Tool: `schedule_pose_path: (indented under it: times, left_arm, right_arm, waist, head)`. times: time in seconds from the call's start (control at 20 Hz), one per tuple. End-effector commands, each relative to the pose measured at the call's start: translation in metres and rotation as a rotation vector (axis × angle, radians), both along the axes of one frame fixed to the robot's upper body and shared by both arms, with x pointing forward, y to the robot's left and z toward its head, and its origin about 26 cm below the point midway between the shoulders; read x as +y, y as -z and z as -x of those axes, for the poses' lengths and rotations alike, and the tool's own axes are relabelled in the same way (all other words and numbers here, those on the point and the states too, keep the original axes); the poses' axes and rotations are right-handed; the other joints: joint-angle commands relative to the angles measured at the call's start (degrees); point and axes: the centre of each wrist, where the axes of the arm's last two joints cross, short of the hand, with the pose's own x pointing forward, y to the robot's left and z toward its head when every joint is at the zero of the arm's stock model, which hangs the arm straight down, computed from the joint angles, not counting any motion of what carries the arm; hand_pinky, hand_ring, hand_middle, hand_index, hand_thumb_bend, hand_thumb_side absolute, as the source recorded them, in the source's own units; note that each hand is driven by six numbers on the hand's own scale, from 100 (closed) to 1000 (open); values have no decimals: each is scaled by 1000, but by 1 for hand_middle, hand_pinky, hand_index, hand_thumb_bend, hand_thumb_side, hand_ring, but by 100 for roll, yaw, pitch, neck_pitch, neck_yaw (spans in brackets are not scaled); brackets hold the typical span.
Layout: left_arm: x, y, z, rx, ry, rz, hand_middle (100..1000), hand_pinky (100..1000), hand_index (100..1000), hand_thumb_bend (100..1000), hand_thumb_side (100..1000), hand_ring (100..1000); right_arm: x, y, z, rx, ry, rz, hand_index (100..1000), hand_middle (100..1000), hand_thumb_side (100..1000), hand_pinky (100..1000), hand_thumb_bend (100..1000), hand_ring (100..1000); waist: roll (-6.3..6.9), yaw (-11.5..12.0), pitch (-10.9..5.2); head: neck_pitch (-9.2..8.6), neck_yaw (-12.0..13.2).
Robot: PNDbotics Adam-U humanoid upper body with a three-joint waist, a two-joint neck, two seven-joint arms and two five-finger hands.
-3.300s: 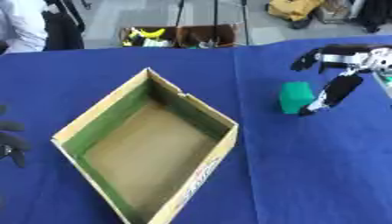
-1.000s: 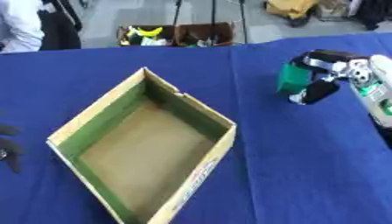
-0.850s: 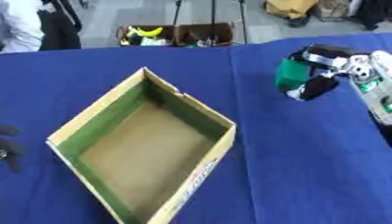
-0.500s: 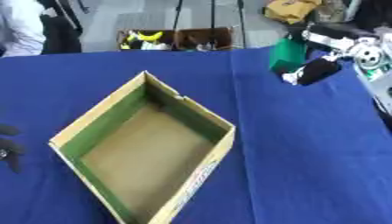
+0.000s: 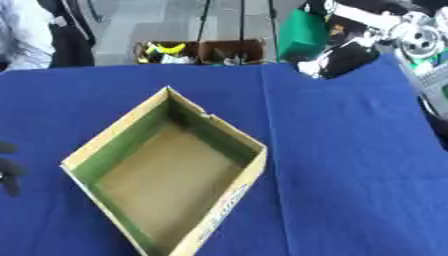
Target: Pick up objects on the table and place them in the box.
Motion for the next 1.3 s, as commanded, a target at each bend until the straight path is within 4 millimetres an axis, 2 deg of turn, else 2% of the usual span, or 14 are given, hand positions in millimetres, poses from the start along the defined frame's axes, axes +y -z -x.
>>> schedule_pose_path:
  times: [0.05,0.5,0.95,1.3]
  left_arm:
    - [2,-7,2,-25,3,-16,509,212,789,153,905,394]
    - [1,-7,2,-25,6,-12,509,212,789,155,905,395]
    - [0,-6,2,-18,13,-12,509,211,788,156,904,396]
    - [0,-6,3,-16,16,-11,508,209,786,157,902,393]
  right_arm:
    - [19,-14,14,-36,-73,-8,741,654,291,639,100,746]
    - [64,0,20,17,-187,-67,749,660,251,644,100,760]
    - [112,22,22,13,-209,-9,741,656,278,625,100,748]
    - [133,45,13,24,-164,46,740,655,287,626,100,749]
  waist:
    - [-24,35,-169]
    - [-53,147,-219]
    - [-71,217,-245]
    - [-95,290,-205]
  head:
    - [-8,-56]
    - [-23,-144]
    - [-16,-251]
    - [-23,-312]
